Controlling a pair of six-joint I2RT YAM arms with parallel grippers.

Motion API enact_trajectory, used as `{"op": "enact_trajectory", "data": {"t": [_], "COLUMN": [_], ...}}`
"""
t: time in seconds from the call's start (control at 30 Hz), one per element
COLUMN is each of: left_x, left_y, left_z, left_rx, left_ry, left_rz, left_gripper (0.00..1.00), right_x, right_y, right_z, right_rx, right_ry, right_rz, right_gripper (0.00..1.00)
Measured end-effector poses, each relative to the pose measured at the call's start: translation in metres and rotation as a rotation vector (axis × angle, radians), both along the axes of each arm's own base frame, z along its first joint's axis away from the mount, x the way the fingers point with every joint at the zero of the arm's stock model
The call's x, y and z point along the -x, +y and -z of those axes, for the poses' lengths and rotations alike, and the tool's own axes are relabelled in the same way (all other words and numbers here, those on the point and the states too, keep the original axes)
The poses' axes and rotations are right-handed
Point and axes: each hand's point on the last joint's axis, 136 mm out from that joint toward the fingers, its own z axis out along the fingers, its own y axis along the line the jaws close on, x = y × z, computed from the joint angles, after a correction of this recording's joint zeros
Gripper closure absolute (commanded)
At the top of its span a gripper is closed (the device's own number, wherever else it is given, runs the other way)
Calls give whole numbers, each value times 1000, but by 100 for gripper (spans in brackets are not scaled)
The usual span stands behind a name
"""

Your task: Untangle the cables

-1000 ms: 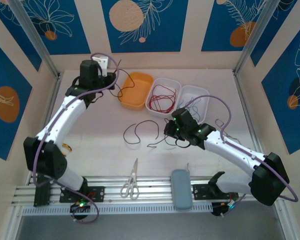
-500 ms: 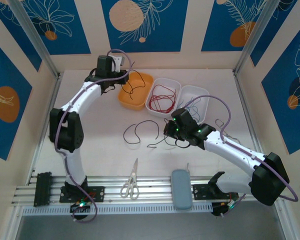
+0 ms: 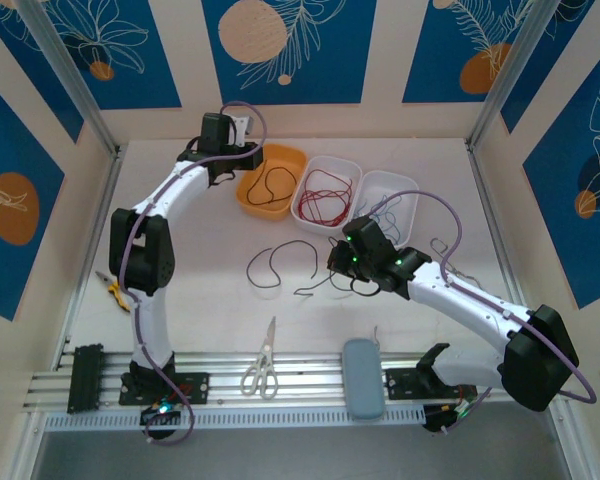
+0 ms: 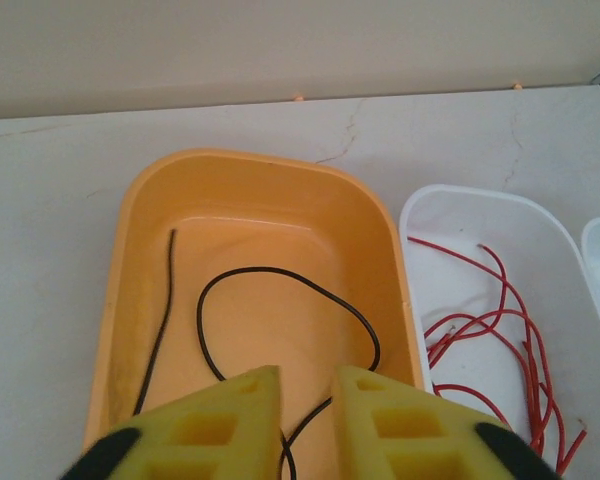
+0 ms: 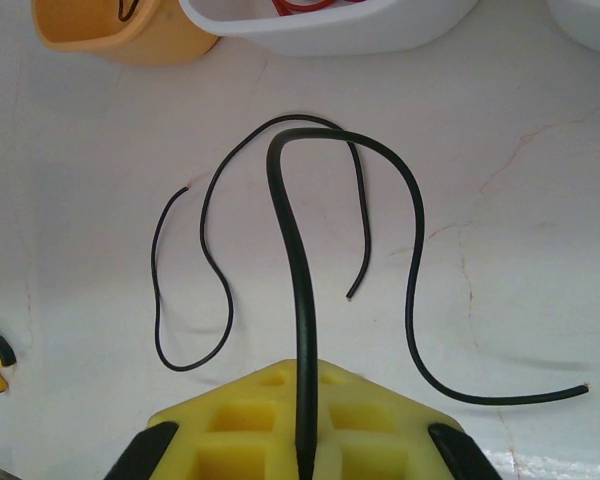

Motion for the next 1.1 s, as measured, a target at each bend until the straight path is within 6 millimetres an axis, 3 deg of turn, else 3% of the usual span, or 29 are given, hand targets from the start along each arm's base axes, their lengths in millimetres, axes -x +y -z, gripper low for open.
{"op": "enact_trajectory", "data": {"t": [0.13, 0.27, 0.5, 0.63, 0.87, 0.97, 1.1], "left_x": [7, 34, 104, 162, 266, 299, 328], "left_y": [0, 4, 11, 7, -26, -36, -45], "left_z": [4, 9, -20, -43, -40, -32, -20], "left_rx": [-1, 6, 73, 109, 110, 97, 69], "left_ry": [11, 49, 12, -93, -254, -301, -340], "left_rz": [9, 26, 67, 129, 334, 420, 492], "left_gripper": [57, 42, 19, 2, 0, 0, 0], "right_x": [0, 2, 5, 6, 3, 2, 2], "right_y": [0, 1, 5, 7, 13, 14, 14], "right_z": [-1, -3, -4, -5, -18, -21, -21], "right_rx": [-1, -4, 6, 10, -9, -15, -15], "right_ry": [-3, -8, -20, -25, -49, -55, -55], "right_rz": [1, -6, -35, -47, -54, -53, -53], "right_gripper": [100, 100, 100, 100, 100, 100, 100]}}
